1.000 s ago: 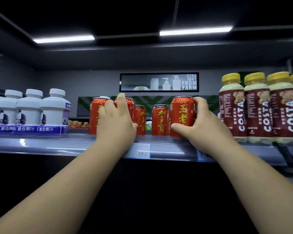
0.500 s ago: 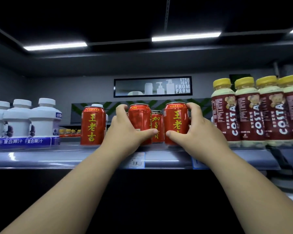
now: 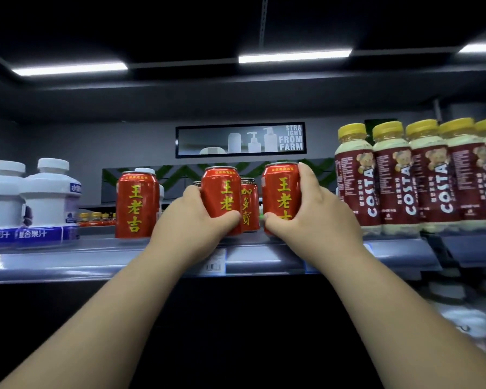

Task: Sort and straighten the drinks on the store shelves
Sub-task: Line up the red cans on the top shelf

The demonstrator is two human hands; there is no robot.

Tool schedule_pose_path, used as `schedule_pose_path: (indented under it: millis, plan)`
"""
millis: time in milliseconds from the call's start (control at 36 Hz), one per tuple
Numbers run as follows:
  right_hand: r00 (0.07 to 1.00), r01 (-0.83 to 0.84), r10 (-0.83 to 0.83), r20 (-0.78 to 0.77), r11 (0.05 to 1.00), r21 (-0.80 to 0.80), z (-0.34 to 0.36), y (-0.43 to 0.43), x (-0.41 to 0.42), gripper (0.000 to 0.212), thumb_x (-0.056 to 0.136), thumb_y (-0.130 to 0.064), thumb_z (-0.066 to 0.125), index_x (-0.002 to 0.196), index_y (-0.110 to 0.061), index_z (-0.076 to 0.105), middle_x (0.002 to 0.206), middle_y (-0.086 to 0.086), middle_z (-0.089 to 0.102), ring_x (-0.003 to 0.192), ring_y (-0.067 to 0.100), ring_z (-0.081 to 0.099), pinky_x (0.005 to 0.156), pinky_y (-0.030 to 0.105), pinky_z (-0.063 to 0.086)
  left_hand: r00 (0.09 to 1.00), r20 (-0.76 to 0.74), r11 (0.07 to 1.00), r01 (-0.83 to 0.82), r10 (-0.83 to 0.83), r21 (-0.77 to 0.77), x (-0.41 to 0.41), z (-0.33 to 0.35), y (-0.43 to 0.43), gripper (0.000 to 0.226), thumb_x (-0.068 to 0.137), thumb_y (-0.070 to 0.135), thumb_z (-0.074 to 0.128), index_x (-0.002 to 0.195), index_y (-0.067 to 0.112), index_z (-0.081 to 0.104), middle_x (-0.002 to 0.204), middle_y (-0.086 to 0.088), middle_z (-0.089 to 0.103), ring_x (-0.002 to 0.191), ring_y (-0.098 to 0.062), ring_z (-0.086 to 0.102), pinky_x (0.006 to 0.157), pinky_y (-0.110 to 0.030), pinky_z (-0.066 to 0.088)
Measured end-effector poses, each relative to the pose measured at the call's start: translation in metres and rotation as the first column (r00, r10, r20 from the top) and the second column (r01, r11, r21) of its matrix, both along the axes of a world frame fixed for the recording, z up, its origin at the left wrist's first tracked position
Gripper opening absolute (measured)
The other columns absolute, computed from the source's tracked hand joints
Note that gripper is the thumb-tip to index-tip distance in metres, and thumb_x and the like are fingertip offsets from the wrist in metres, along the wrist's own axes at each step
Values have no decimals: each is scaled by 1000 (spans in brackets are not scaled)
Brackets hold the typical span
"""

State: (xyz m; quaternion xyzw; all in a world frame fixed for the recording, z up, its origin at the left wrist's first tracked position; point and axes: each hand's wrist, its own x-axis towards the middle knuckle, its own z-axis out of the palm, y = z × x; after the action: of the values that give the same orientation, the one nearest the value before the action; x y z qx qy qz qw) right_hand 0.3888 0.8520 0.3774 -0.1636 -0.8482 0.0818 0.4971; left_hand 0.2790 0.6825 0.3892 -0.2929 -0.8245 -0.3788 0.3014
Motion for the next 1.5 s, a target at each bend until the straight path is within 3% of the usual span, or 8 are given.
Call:
schedule_pose_path:
  millis: [167, 389, 667, 944, 1139, 1278, 1361, 1500]
  plan:
    - [999, 47, -47, -24, 999, 4, -2, 0, 4, 104, 85, -66, 57, 159, -19, 1, 143, 6, 38, 116, 29, 55, 77, 37, 40, 990, 55, 991, 133, -132, -22, 17, 11, 25, 55, 72, 58, 73, 110, 25, 51, 102, 5, 63, 92, -17, 62, 88, -44, 54]
    - [991, 80, -78, -105, 997, 22, -11, -1, 9, 100, 85, -67, 58, 159, -18, 12, 140, 2, 50, 125, 27, 46, 94, 41, 45, 999, -31, 997, 28, -30, -70, 24, -3, 34, 69, 72, 72, 61, 124, 32, 38, 104, 6, 60, 94, -24, 62, 87, -46, 52]
    - [986, 26, -22, -167, 999, 21, -15, 3, 10, 91, 89, -63, 58, 159, -25, 13, 136, -3, 50, 118, 20, 54, 89, 36, 48, 990, -136, 994, 9, -24, -110, 19, -7, 31, 92, 75, 78, 58, 144, 30, 22, 124, 0, 62, 105, -27, 63, 87, -46, 54]
    - [982, 17, -10, -191, 999, 38, -16, 5, 9, 89, 90, -61, 56, 160, -25, 13, 133, -3, 50, 118, 16, 50, 88, 32, 47, 984, -175, 991, -8, -16, -134, 16, -9, 30, 94, 74, 82, 53, 148, 33, 22, 131, 5, 61, 111, -21, 62, 85, -40, 53]
    - [975, 5, 9, -223, 998, 61, -18, 5, 12, 90, 87, -60, 61, 158, -21, 20, 142, 0, 41, 128, 21, 39, 98, 36, 42, 970, -243, 999, -8, -2, -39, 21, -14, 30, 85, 73, 78, 58, 140, 34, 31, 116, 13, 56, 109, -17, 60, 80, -38, 50]
    - [969, -79, 96, -229, 994, 82, -21, 7, 16, 88, 85, -57, 65, 155, -23, 23, 142, 1, 39, 127, 22, 37, 98, 36, 38, 955, -297, 1000, -15, 20, 21, 25, -25, 17, 83, 85, 65, 57, 152, 28, 25, 144, 5, 45, 129, -16, 44, 106, -38, 39]
    - [963, -110, 135, -232, 987, 119, -21, 7, 16, 80, 84, -52, 68, 149, -21, 33, 141, 4, 41, 128, 26, 36, 104, 43, 36, 932, -359, 997, -69, 52, -34, 21, -38, -6, 76, 88, 62, 54, 150, 28, 28, 147, 7, 41, 134, -12, 38, 111, -32, 30]
    - [911, -166, 230, -342, 964, 206, -27, -5, 12, 60, 82, -41, 68, 134, -15, 51, 134, 13, 49, 124, 36, 39, 104, 51, 33, 915, -350, 978, -210, 202, 15, 14, -62, -71, 70, 82, 58, 48, 139, 18, 44, 137, -4, 49, 126, -24, 45, 107, -39, 35]
